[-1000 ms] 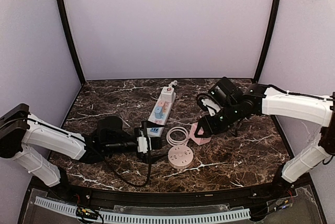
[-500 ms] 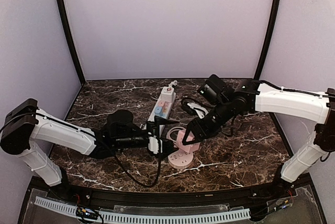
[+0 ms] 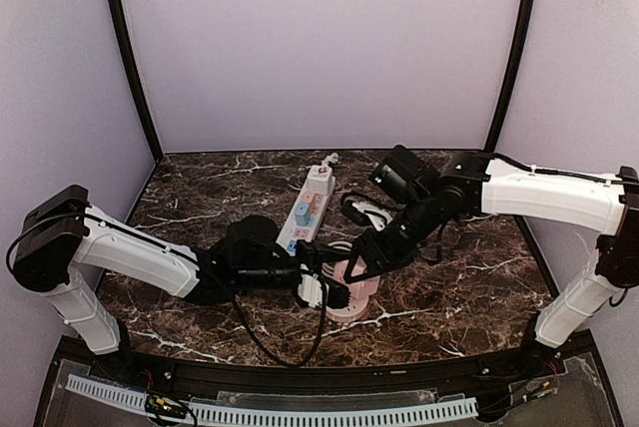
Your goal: Insert the plug
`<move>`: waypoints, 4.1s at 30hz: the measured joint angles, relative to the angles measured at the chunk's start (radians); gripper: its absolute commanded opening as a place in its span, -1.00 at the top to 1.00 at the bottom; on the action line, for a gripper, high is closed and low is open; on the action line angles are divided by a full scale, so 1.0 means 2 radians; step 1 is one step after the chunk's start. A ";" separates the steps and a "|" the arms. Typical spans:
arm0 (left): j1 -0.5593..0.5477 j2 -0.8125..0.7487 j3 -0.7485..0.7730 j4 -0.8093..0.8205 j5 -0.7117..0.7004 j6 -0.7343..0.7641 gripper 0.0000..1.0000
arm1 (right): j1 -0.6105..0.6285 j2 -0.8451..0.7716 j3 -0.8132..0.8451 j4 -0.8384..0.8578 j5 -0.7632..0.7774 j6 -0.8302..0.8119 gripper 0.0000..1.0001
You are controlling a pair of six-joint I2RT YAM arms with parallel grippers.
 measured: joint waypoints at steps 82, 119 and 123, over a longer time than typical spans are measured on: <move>0.015 -0.129 -0.138 0.092 -0.319 -0.424 -0.95 | 0.018 -0.040 0.028 -0.032 0.099 0.092 1.00; 0.076 -0.196 -0.233 0.110 -0.403 -0.520 -0.99 | -0.009 0.118 0.076 -0.096 0.116 0.057 1.00; 0.077 -0.198 -0.234 0.111 -0.403 -0.518 -0.99 | -0.009 0.128 0.076 -0.096 0.118 0.057 1.00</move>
